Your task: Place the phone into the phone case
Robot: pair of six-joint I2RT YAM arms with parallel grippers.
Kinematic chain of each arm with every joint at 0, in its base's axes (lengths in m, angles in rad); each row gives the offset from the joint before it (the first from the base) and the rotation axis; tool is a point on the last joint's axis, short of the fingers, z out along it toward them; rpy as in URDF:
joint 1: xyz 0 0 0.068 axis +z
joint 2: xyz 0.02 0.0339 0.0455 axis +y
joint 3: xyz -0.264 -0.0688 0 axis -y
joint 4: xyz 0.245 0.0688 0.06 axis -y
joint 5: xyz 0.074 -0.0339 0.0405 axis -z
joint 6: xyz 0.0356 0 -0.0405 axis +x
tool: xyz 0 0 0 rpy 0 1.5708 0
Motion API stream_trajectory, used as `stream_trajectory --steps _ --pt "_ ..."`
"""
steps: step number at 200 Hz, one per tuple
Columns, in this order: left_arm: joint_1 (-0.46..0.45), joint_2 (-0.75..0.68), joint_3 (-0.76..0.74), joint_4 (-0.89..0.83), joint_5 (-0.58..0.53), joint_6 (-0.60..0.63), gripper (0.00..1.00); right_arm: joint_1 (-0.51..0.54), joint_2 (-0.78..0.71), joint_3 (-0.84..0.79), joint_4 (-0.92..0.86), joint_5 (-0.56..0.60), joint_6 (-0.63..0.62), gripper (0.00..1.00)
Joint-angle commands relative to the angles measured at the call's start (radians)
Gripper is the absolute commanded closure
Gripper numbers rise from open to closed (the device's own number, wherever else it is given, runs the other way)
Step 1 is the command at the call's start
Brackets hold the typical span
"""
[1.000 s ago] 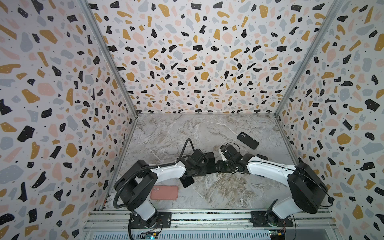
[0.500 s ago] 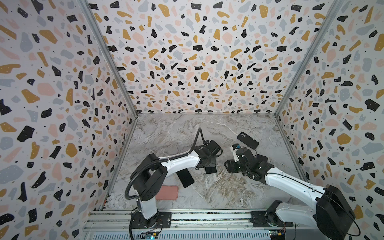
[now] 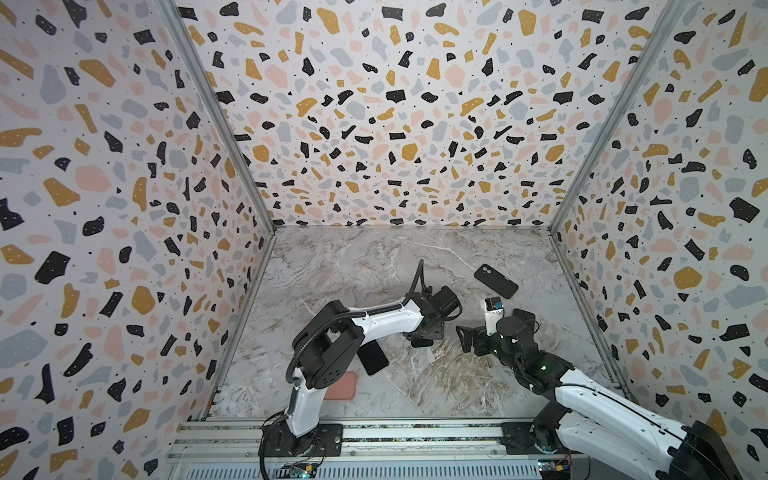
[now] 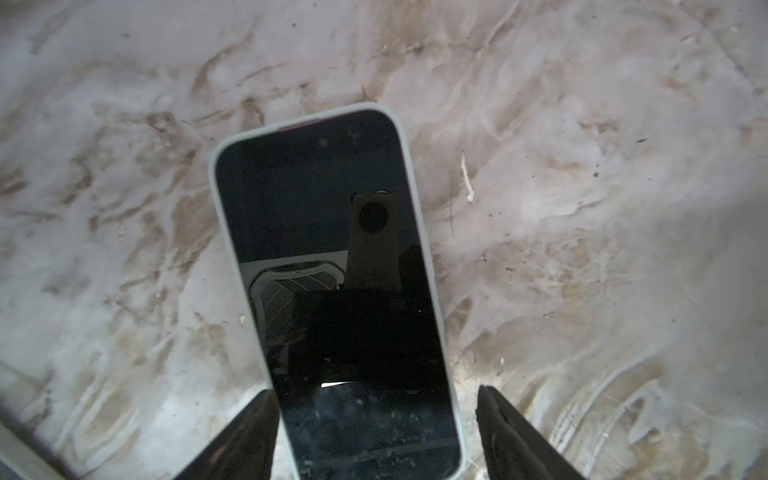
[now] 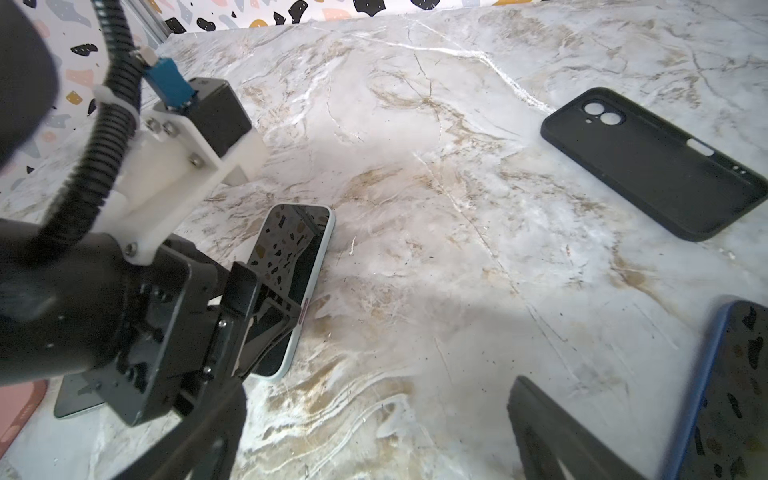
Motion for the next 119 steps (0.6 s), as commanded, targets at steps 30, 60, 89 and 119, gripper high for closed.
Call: stream_trajectory --steps 30,60,89,119 --pt "0.0 0.019 0.059 -0.074 -0.035 -0.023 0.19 -0.001 0.03 -0.007 0.044 -0.004 -0.01 0.0" --pt "0.001 0.039 0.082 -0.071 -0.012 -0.028 0.12 -0.001 0.038 0.001 0.04 -0.023 -0.011 0.0" --pt "0.001 0.041 0.086 -0.066 -0.011 -0.06 0.13 -0.003 0.048 0.017 0.024 -0.028 -0.009 0.0" --pt "0.0 0.09 0.128 -0.142 -0.021 -0.116 0.19 -0.003 0.056 0.021 0.024 -0.04 -0.009 0.0"
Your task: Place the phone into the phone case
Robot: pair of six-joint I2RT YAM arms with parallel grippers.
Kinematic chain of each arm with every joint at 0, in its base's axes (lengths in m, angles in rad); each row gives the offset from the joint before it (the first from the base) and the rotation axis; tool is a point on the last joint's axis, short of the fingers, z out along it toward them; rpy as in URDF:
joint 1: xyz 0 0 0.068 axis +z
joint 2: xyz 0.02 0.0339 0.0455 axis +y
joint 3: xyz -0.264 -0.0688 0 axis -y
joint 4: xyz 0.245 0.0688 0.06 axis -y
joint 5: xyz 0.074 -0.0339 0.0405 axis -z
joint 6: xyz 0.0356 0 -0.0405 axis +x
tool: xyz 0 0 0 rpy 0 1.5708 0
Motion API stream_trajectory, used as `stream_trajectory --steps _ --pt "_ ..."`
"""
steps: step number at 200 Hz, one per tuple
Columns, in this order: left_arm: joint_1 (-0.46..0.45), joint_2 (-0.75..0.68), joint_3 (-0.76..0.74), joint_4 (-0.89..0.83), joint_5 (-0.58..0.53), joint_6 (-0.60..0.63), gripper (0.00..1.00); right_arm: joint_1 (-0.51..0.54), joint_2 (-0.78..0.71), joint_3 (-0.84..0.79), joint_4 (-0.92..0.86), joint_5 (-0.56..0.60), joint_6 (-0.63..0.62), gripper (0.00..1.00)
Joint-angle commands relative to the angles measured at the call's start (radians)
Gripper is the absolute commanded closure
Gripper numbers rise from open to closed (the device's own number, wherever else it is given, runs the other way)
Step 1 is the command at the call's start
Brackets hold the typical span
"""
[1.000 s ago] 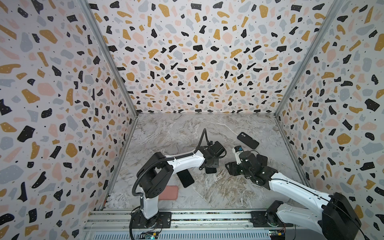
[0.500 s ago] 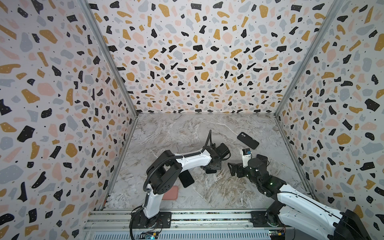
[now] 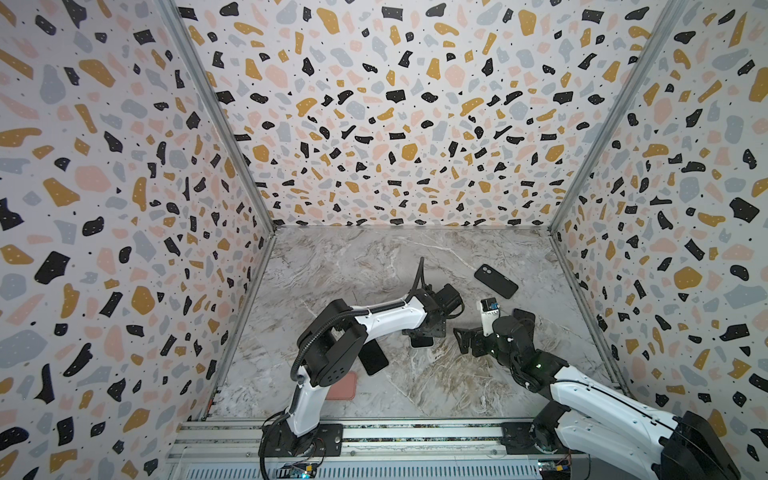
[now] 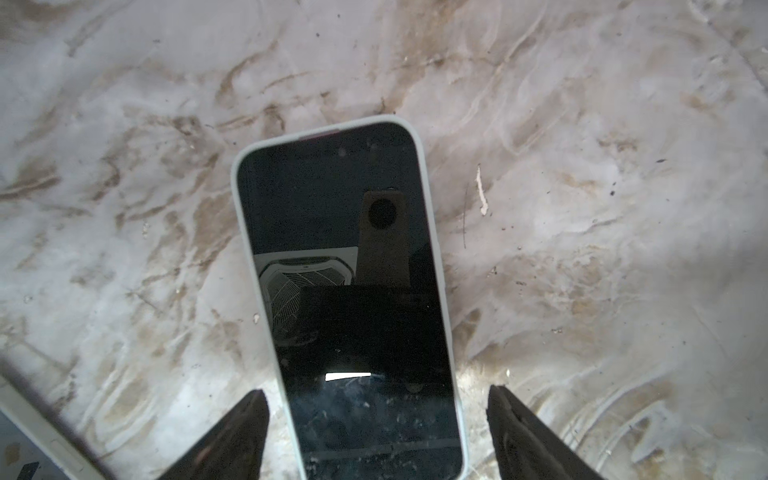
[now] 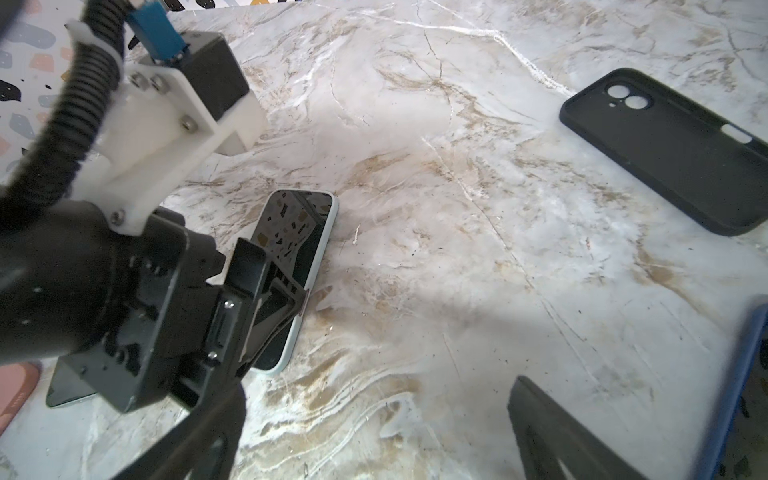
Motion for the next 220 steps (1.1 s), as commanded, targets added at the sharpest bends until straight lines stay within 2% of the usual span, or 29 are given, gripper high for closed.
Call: stream_trajectory --steps 1,56,89,147,220 --pt "0.0 0.046 0.05 -0.07 -0.004 -0.06 0.19 -0.002 0.002 0.029 -0.005 -0.014 -0.006 0.0" --pt "-0.001 0.034 0.04 -0.026 0.044 -0.071 0.18 -0.002 0.013 0.044 -0.019 -0.029 -0.003 0.0" --pt "-0.001 0.04 0.048 -0.061 0.017 -0.074 0.13 -0.002 0.018 0.043 -0.016 -0.038 0.0 0.01" --pt "-0.001 0.0 0.035 -0.063 -0.006 -0.084 0.13 -0.002 0.046 0.058 -0.012 -0.078 0.007 0.03" --pt "0.001 0.026 -0.008 -0.034 0.002 -0.078 0.07 -0.002 0.048 0.054 -0.015 -0.085 0.015 0.03"
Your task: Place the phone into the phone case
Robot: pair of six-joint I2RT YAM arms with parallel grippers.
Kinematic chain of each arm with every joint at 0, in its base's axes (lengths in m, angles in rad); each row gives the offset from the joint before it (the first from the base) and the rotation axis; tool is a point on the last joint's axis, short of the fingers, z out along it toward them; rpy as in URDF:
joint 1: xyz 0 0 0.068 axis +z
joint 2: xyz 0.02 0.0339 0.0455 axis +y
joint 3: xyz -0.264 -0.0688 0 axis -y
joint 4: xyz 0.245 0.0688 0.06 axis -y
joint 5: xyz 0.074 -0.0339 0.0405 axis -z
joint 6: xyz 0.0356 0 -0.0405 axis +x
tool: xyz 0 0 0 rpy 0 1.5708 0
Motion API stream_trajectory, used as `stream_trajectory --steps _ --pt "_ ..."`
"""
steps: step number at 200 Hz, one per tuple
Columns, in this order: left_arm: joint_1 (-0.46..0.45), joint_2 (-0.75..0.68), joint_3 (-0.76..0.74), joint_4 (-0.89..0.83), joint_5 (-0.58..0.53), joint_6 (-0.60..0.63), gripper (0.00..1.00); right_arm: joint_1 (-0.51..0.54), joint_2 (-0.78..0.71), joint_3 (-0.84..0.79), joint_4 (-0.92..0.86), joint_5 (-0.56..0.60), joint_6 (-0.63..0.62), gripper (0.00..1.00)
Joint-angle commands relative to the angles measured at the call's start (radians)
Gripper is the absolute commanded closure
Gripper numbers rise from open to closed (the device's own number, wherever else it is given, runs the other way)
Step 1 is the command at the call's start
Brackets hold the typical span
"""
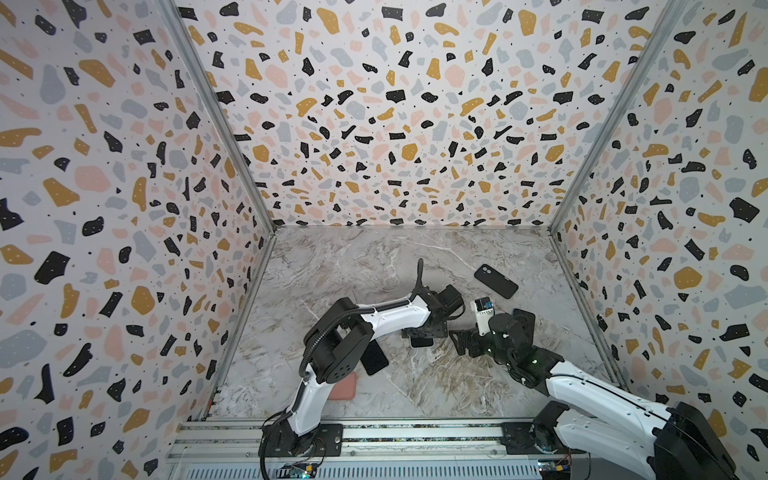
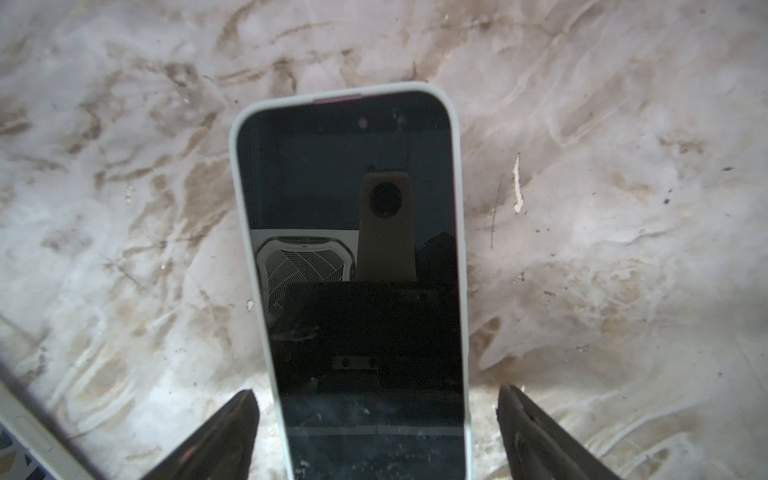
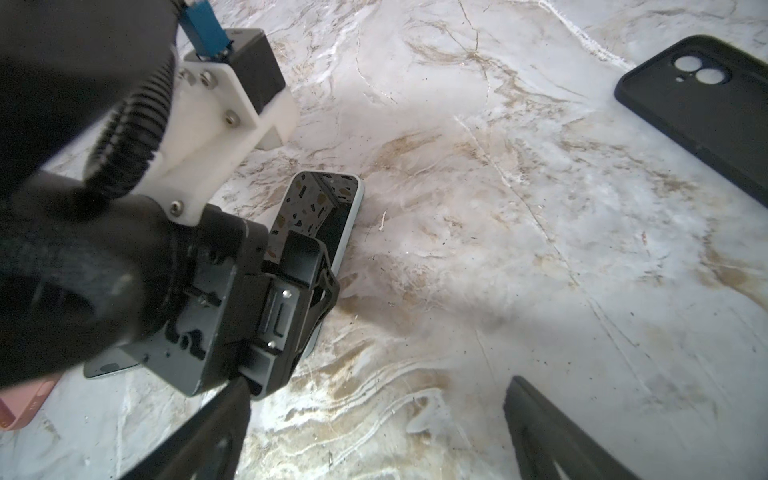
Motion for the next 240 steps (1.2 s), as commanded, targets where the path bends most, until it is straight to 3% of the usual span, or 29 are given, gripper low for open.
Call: stream_trajectory --steps 1,62,161,203,240 --pt "0.001 -0.01 -0.034 0.003 -0.012 -0.002 0.07 -0.002 -0.005 0.024 -0.009 -0.006 0.008 0.03" --pt "0.008 0.015 -0.088 0.064 0.027 0.005 0.15 -0.002 -0.001 0.024 -0.012 -0.009 0.013 0.04" --pt "0.039 -0.003 -0.06 0.031 -0.058 0.04 0.3 -0.002 0.003 0.015 -0.01 0.003 0.024 0.03" --pt "0.079 0.014 0.001 0.005 -0.107 0.142 0.31 -0.002 0.0 0.006 -0.012 0.025 0.024 0.01" --pt "0.124 0.077 0.144 -0.058 -0.154 0.245 0.32 -0.002 -0.013 -0.017 0.005 0.035 0.048 0.01"
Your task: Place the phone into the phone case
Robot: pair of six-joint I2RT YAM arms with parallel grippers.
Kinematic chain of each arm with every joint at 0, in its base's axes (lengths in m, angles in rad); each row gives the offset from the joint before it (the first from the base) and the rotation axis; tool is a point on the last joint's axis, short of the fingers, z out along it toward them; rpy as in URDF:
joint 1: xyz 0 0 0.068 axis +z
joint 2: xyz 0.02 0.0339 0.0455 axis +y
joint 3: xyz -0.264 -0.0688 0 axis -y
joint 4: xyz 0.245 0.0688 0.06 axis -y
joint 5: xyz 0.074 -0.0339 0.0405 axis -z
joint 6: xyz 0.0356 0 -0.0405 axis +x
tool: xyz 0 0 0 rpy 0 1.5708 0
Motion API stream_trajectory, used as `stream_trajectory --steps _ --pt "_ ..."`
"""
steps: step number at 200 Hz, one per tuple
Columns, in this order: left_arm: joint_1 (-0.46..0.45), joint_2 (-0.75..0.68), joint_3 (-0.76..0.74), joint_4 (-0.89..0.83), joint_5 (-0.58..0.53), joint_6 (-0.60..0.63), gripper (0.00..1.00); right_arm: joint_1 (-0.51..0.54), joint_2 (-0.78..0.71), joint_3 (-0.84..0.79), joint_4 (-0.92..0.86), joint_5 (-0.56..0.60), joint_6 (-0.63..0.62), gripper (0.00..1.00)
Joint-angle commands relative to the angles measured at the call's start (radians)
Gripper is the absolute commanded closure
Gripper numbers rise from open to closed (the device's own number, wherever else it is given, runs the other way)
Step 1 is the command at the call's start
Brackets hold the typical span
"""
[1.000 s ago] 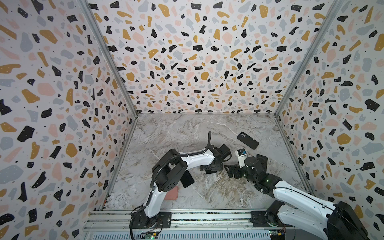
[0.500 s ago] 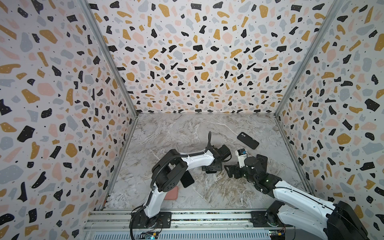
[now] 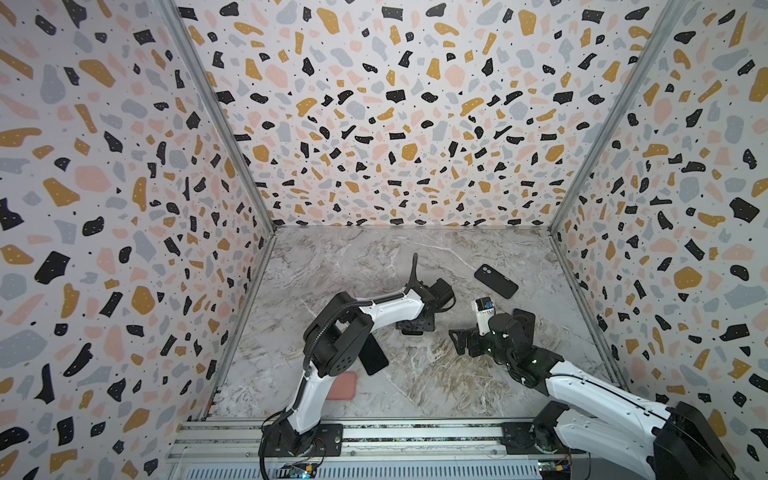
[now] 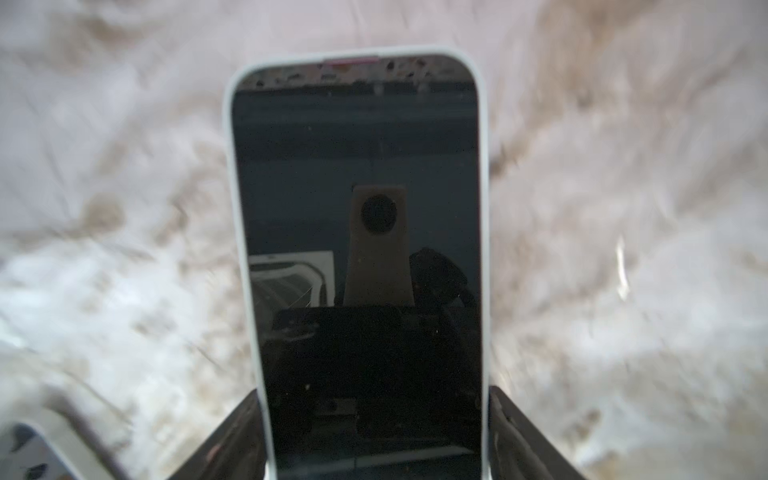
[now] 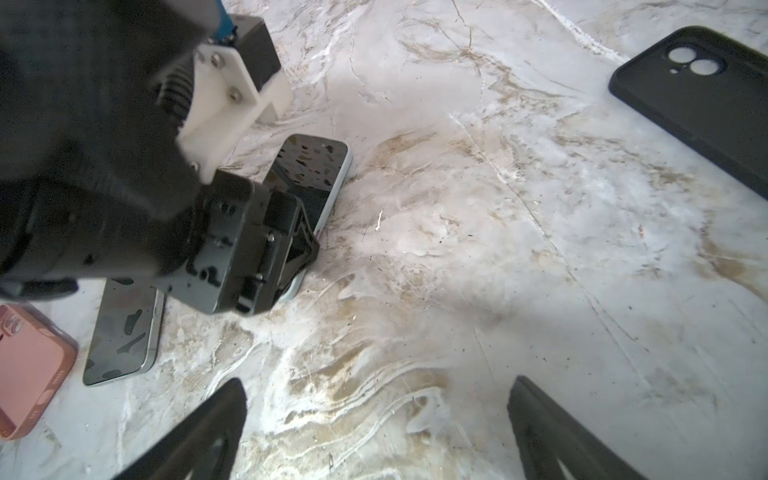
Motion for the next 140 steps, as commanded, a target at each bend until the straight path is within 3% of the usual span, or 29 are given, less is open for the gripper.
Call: stream_trajectory --steps 1,38,106,140 --pt "0.031 0.03 0.105 -0.048 -0.077 0.096 0.32 -0.002 -0.018 -0.015 0.008 0.019 0.027 0.01" --pt "0.095 0.113 0.295 -0.083 -0.06 0.172 0.32 -0.004 -0.047 -0.016 0.001 0.029 0.076 0.01" --pt "0.189 0.365 0.696 -0.175 0.076 0.279 0.35 -0.03 0.075 0.03 0.006 -0.104 0.047 0.01" --pt "0.219 0.404 0.735 -0.125 0.102 0.284 0.34 -0.034 0.069 0.019 0.02 -0.118 0.055 0.01"
